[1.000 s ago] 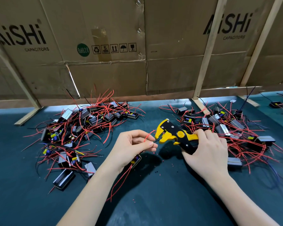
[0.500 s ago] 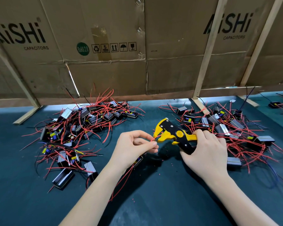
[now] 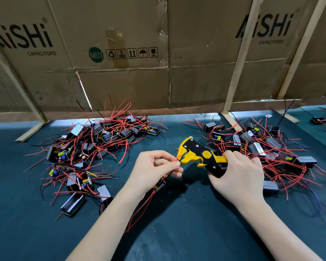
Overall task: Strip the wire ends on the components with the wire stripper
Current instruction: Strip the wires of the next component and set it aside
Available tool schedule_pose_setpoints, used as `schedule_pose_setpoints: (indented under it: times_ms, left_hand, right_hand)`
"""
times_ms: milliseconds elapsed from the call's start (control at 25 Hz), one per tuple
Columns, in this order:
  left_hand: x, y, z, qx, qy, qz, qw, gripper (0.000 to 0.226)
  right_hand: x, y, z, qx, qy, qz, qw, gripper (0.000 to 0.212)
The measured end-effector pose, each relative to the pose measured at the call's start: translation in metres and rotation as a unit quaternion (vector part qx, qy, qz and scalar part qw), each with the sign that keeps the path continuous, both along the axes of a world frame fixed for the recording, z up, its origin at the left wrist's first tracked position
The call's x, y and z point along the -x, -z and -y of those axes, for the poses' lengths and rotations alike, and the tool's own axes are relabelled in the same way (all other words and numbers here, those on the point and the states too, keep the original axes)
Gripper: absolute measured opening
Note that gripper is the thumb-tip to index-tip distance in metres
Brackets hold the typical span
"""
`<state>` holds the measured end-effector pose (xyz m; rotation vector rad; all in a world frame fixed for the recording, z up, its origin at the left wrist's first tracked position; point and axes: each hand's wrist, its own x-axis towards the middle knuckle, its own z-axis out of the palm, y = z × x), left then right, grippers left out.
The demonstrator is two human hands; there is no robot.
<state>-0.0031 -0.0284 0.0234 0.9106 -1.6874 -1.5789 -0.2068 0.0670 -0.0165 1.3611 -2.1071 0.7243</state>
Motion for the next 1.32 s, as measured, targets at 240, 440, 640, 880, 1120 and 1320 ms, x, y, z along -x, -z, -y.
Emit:
schedule_pose_setpoints:
  times_ms: [240, 440, 640, 880, 1120, 1320]
  left_hand:
    - [-0.001, 0.003, 0.003, -0.002, 0.007, 0.004, 1.0, 0.004]
    - [-0.002, 0.003, 0.004, -0.003, 0.01, 0.009, 1.0, 0.004]
    - [-0.003, 0.003, 0.004, -0.005, 0.018, 0.017, 1.0, 0.004]
    - [-0.006, -0.001, 0.006, -0.007, 0.044, 0.025, 0.999, 0.006]
    - [-0.012, -0.006, 0.012, 0.018, 0.069, 0.074, 0.995, 0.008]
    - [-0.011, -0.006, 0.015, 0.028, 0.049, 0.095, 0.994, 0.014]
  right_hand:
    - [0.001, 0.001, 0.0, 0.007, -0.008, -0.011, 1.0, 0.046]
    - [0.001, 0.002, 0.0, 0.014, -0.009, -0.016, 1.0, 0.045]
    - [0.0, 0.001, -0.001, 0.005, -0.011, -0.018, 1.0, 0.045]
    - [-0.005, -0.003, -0.002, -0.006, -0.005, 0.006, 1.0, 0.051]
    - [-0.005, -0.002, -0.001, -0.054, 0.01, 0.021, 0.998, 0.046]
    - [0.006, -0.003, -0.002, -0.026, 0.021, 0.029, 0.999, 0.049]
